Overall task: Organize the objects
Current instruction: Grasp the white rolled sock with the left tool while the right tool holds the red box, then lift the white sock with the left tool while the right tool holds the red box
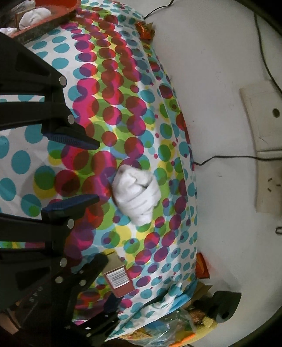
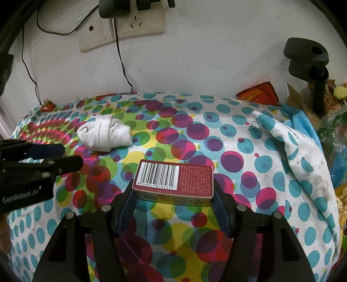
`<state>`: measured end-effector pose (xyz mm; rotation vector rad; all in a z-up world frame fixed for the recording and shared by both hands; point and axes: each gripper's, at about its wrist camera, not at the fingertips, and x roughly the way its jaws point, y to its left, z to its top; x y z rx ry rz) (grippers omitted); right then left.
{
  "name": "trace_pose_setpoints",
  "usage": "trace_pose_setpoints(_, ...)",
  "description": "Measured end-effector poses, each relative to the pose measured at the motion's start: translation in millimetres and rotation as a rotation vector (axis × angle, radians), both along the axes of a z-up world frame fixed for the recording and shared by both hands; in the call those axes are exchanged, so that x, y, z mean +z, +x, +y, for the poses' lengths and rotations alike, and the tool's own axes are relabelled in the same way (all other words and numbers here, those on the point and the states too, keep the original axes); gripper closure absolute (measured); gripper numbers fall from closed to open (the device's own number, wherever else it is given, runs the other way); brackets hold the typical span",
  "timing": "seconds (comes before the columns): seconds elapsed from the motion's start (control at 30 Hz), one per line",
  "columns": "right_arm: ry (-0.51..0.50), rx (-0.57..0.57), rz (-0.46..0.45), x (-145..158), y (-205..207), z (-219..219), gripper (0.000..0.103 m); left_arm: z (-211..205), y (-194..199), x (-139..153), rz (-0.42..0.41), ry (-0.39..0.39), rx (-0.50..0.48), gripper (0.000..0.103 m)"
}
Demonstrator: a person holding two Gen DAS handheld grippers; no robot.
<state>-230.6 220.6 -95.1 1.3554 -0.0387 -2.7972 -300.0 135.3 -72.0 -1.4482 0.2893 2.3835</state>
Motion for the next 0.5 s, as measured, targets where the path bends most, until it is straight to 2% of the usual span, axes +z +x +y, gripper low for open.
trace_pose_setpoints(0.3, 0.001, -0.006, 0.000, -1, 1, -1, 0.041, 8, -13, 9, -0.008, 0.054, -0.079, 0.060)
trace_pose_setpoints(0.5, 0.003, -0.011, 0.001, -2, 1, -1, 0.041, 22, -25, 7, -0.025, 0.021, -0.130, 0.060)
